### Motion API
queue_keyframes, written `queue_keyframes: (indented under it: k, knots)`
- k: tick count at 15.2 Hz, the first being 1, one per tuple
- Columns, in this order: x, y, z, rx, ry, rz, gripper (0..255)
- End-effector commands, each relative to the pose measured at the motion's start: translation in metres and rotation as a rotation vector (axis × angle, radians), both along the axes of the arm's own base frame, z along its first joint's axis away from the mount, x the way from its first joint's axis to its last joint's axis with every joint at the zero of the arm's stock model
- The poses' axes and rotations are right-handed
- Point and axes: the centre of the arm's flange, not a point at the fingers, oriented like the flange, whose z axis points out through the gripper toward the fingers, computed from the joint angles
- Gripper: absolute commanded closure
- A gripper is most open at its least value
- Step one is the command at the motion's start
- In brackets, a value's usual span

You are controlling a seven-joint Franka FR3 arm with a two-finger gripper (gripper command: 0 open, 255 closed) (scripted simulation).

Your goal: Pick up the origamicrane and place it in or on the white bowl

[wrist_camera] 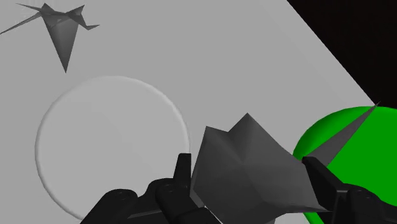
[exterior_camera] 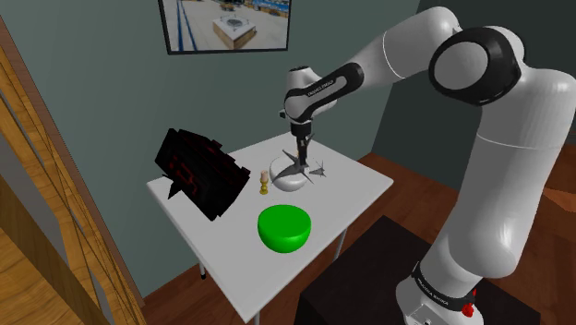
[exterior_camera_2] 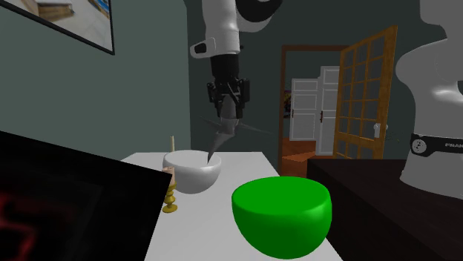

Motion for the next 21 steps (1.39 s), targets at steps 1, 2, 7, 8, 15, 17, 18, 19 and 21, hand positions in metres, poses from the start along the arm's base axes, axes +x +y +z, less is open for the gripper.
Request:
queue_keyframes:
  k: [1,2,7,8,15,17,18,19,21]
  knots:
    - [0.020,-0.015,0.000,0.000,0.000,0.001,255]
    - [0.030,-0.023,0.000,0.000,0.000,0.001,255]
    - [0.081,-0.065,-0.001,0.000,0.000,0.001,255]
    - [0.091,-0.074,-0.001,0.000,0.000,0.001,255]
    - [0.150,-0.122,-0.007,0.000,0.000,0.001,255]
    - [0.150,-0.122,-0.017,0.000,0.000,0.001,255]
    - [0.150,-0.122,-0.022,0.000,0.000,0.001,255]
    - [0.150,-0.122,-0.028,0.000,0.000,0.000,255]
    - [0.150,-0.122,-0.038,0.000,0.000,0.000,255]
